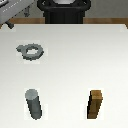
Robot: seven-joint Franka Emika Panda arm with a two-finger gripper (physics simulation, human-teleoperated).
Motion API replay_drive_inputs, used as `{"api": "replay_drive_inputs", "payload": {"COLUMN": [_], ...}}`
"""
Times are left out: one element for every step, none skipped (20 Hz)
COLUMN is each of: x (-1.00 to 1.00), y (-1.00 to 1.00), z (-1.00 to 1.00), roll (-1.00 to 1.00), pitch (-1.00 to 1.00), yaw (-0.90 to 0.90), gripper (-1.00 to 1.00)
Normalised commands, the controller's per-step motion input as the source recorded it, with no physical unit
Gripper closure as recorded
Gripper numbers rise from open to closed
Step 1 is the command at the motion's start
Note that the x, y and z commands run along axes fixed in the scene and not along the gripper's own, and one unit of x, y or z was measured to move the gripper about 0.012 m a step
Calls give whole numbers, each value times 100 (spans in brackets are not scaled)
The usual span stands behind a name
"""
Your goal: Put the loop with the handle onto the peg.
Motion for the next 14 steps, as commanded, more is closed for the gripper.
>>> {"api": "replay_drive_inputs", "payload": {"x": [0,0,0,0,0,0,0,0,0,0,0,0,0,0], "y": [-100,0,0,0,0,0,0,0,0,0,0,0,0,0], "z": [0,0,0,0,0,0,0,-100,0,-100,-100,-100,-100,-100], "roll": [0,0,0,0,0,0,0,0,0,0,0,0,0,0], "pitch": [0,0,0,0,0,0,0,0,0,0,0,0,0,0], "yaw": [0,0,0,15,0,0,0,0,0,0,0,0,0,0], "gripper": [-100,-100,-100,-100,-100,-100,-100,-100,-100,-100,-100,-100,-100,-100]}}
